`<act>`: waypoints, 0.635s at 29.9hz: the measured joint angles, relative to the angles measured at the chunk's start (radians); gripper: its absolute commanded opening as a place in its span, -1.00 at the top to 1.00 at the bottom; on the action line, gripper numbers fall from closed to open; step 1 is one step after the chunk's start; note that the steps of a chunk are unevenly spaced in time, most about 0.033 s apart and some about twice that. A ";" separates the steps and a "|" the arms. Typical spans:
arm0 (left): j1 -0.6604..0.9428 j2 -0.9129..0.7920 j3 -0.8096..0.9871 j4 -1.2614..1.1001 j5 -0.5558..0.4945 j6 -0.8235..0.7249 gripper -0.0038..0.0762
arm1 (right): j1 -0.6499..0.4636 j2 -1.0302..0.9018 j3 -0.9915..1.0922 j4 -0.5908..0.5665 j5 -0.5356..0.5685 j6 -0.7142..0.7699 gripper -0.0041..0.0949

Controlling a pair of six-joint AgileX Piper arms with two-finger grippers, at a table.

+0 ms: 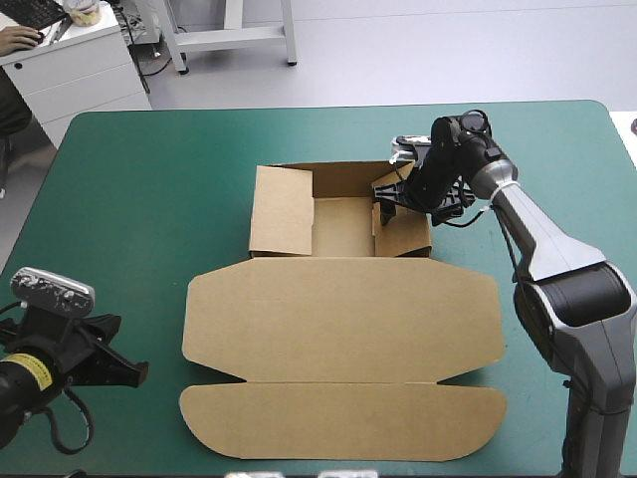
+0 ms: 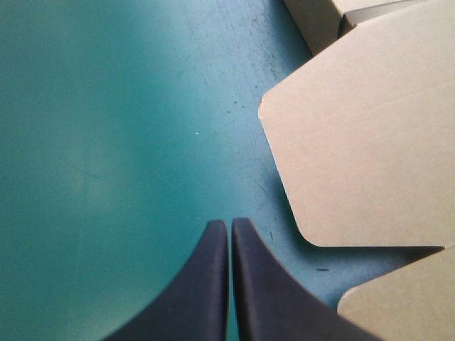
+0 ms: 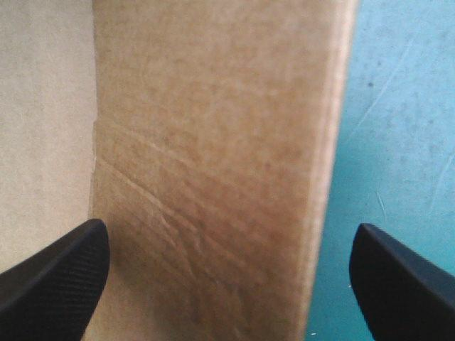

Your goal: Fold the box

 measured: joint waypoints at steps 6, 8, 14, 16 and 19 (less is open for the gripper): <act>0.000 -0.060 0.000 0.012 0.004 0.000 0.90 | 0.000 0.004 0.000 0.022 -0.001 0.007 0.32; 0.000 -0.063 0.000 0.017 0.010 0.000 0.90 | 0.000 0.004 0.000 0.024 -0.001 0.007 0.73; 0.000 -0.063 0.001 0.034 0.010 0.000 0.90 | 0.000 0.005 0.000 0.022 -0.004 0.003 0.95; 0.000 -0.063 0.001 0.040 0.010 0.000 0.90 | 0.000 0.005 0.000 0.014 -0.004 -0.003 0.95; 0.000 -0.063 0.001 0.042 0.010 0.000 0.90 | -0.006 0.005 -0.003 -0.025 -0.004 -0.012 0.96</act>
